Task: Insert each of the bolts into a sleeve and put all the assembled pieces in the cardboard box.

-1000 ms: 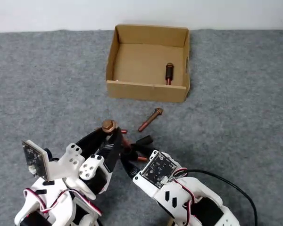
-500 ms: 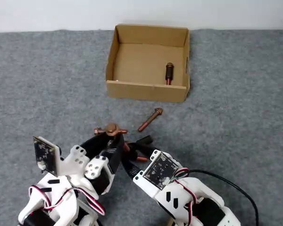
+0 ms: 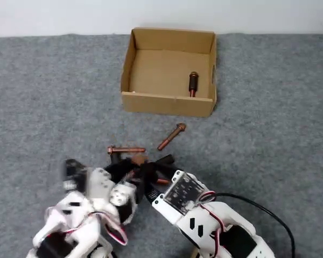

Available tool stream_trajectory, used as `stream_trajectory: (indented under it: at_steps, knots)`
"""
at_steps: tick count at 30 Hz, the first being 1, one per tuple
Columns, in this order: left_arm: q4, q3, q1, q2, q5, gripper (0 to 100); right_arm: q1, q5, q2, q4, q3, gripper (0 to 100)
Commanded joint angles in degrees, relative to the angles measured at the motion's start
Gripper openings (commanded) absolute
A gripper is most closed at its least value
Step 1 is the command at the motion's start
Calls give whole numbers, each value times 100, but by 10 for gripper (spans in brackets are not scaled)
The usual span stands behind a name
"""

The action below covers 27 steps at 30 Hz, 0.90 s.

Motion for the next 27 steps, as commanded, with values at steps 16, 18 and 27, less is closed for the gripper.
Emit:
stream_trajectory:
  at_steps: [16,18,27]
  knots:
    - [431,-84,-114,44,-264,225,488,53,-66,-268,-413,8]
    - [563,-163,-229,44,-264,227,523,35,-75,-268,-422,8]
    - [862,-1446,-378,44,-237,220,532,-255,-75,-224,-387,8]
